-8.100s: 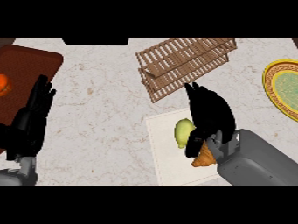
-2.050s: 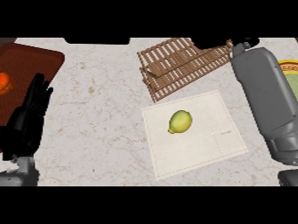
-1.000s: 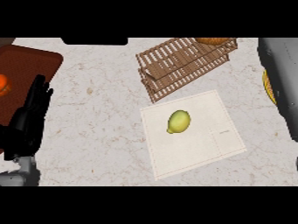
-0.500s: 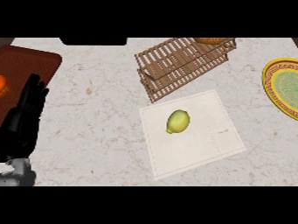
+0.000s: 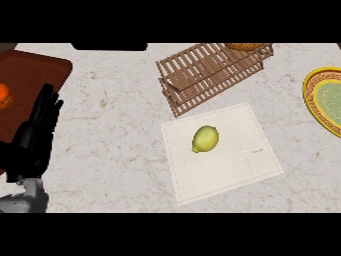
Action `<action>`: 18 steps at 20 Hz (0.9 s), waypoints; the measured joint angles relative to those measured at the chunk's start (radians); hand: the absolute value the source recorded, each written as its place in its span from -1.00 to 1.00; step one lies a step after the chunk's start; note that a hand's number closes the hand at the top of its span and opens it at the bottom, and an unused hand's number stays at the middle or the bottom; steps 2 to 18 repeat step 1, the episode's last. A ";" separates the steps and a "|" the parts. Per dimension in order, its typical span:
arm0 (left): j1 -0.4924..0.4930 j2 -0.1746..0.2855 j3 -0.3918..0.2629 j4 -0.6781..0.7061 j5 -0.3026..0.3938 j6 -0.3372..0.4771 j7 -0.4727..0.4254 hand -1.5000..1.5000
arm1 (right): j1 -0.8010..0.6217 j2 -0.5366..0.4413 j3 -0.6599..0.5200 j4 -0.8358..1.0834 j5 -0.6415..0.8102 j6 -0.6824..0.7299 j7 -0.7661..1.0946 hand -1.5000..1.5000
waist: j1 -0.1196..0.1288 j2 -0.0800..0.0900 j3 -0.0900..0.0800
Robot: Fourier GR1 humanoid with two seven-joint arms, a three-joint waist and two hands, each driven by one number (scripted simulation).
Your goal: Pick the croissant from the placemat and place it in the tiered shelf
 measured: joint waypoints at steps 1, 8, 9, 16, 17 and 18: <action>-0.004 -0.005 -0.002 0.014 -0.005 0.002 -0.008 0.00 | 0.003 -0.017 -0.003 0.014 -0.003 0.017 -0.012 -1.00 | 0.001 0.001 0.000; -0.004 -0.005 -0.002 0.014 -0.005 0.002 -0.008 0.00 | 0.003 -0.017 -0.003 0.014 -0.003 0.017 -0.012 -1.00 | 0.001 0.001 0.000; -0.004 -0.005 -0.002 0.014 -0.005 0.002 -0.008 0.00 | 0.003 -0.017 -0.003 0.014 -0.003 0.017 -0.012 -1.00 | 0.001 0.001 0.000; -0.004 -0.005 -0.002 0.014 -0.005 0.002 -0.008 0.00 | 0.003 -0.017 -0.003 0.014 -0.003 0.017 -0.012 -1.00 | 0.001 0.001 0.000; -0.004 -0.005 -0.002 0.014 -0.005 0.002 -0.008 0.00 | 0.003 -0.017 -0.003 0.014 -0.003 0.017 -0.012 -1.00 | 0.001 0.001 0.000; -0.004 -0.005 -0.002 0.014 -0.005 0.002 -0.008 0.00 | 0.003 -0.017 -0.003 0.014 -0.003 0.017 -0.012 -1.00 | 0.001 0.001 0.000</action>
